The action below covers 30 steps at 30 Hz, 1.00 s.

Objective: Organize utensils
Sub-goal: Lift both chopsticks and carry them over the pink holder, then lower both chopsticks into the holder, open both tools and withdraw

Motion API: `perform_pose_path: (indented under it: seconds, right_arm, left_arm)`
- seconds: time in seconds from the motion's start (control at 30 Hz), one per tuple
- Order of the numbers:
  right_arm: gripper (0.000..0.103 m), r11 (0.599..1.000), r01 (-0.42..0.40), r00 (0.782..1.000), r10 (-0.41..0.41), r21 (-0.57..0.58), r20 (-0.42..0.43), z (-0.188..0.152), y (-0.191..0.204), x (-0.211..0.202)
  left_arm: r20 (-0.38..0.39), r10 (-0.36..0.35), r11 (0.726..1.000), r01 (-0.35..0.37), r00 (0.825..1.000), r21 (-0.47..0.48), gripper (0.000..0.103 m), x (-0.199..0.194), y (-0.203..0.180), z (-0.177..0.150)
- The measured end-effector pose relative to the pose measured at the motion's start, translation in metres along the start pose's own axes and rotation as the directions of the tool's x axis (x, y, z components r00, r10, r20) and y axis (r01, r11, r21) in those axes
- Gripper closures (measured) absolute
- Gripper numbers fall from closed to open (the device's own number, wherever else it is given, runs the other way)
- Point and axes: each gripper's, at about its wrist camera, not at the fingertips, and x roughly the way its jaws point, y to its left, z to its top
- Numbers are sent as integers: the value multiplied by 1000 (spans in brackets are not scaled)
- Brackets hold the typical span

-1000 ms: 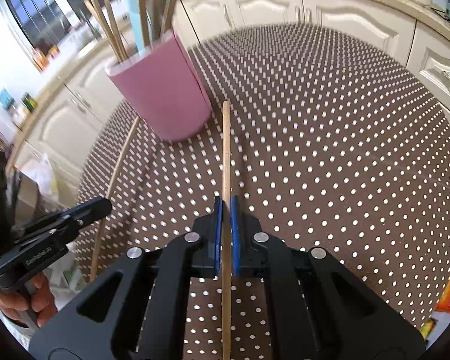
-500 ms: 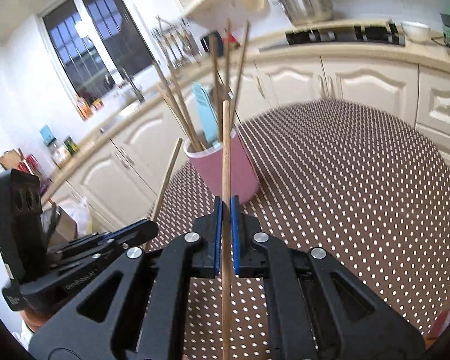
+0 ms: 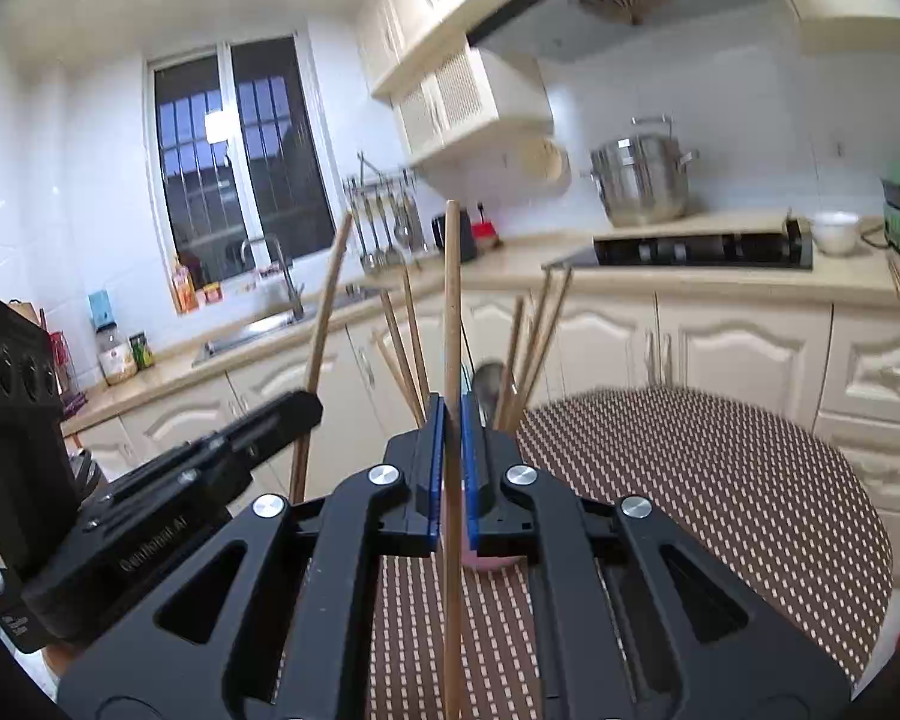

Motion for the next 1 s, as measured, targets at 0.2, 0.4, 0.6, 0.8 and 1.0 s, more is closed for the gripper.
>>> perform_pose_path:
  seconds: [0.2,0.4,0.6,0.8,1.0]
  right_arm:
    - [97,1000,-27,996,26,10,81,10,0,20]
    - [97,998,-52,985,45,38,164,19,-8,41]
    - [97,997,-67,971,54,48,233,23,-16,65]
    - [97,995,-81,963,61,64,264,24,-23,93]
    - [97,996,-69,962,54,47,268,18,-27,114]
  left_arm:
    - [157,-1,1000,4,988,-16,97,9,12,19]
    - [251,-1,999,9,968,-31,97,28,24,27]
    - [290,28,999,-19,957,-36,97,59,29,27]
    - [295,57,998,-47,954,-41,97,92,34,18]
    - [295,85,996,-76,952,-42,97,117,38,7]
